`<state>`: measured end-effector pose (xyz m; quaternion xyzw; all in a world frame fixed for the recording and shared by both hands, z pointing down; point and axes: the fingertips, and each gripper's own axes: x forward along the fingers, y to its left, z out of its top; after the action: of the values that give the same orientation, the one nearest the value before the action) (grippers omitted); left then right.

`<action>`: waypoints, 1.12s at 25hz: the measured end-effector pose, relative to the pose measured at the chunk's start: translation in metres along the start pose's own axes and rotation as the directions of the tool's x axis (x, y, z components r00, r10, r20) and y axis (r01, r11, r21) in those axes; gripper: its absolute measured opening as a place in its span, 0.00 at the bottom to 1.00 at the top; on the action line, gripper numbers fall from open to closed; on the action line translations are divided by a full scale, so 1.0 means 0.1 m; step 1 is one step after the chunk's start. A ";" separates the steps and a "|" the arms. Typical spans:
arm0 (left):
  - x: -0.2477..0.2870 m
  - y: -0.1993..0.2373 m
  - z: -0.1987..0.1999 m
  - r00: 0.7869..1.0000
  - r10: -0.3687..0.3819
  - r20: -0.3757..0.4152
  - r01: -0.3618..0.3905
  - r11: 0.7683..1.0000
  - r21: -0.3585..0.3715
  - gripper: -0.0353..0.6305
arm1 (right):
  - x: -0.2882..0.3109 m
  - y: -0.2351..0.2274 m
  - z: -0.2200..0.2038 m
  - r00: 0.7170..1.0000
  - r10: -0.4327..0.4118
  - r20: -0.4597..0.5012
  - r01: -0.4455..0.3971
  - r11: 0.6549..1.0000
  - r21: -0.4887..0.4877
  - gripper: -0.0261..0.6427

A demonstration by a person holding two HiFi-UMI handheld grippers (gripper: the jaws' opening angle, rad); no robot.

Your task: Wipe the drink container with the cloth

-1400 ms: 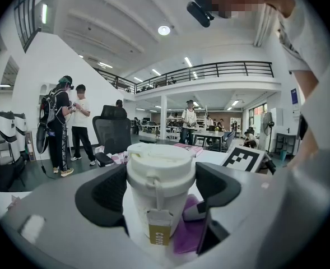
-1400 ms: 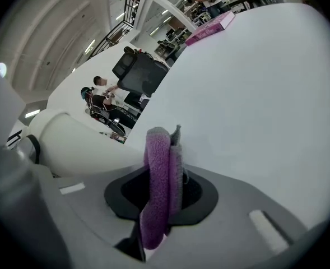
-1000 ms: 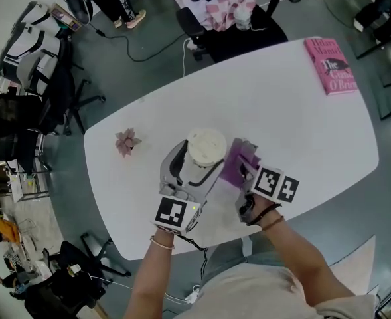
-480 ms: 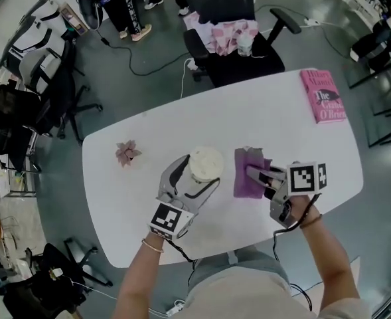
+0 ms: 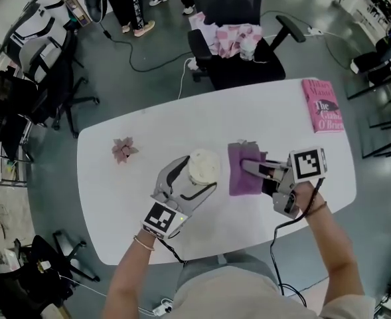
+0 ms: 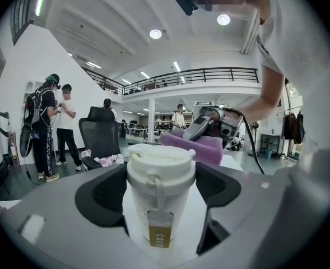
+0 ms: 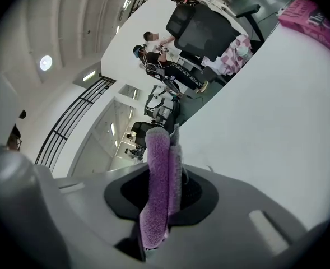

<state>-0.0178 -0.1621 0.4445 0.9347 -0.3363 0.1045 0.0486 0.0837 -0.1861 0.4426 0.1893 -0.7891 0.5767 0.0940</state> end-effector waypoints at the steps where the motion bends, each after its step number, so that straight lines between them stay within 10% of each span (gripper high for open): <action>1: 0.00 0.00 0.00 1.000 0.000 0.001 0.000 1.000 -0.002 0.63 | 0.02 -0.01 0.01 1.000 0.004 -0.012 -0.004 1.000 0.005 0.14; 28: -0.02 0.01 -0.02 1.000 0.009 -0.001 -0.009 0.998 -0.058 0.63 | 0.40 -0.18 -0.04 0.998 0.023 -0.066 -0.017 0.997 0.081 0.14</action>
<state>-0.0203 -0.1611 0.4462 0.9313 -0.3434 0.0953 0.0756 0.0542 -0.1944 0.4741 0.1657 -0.7635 0.6150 0.1068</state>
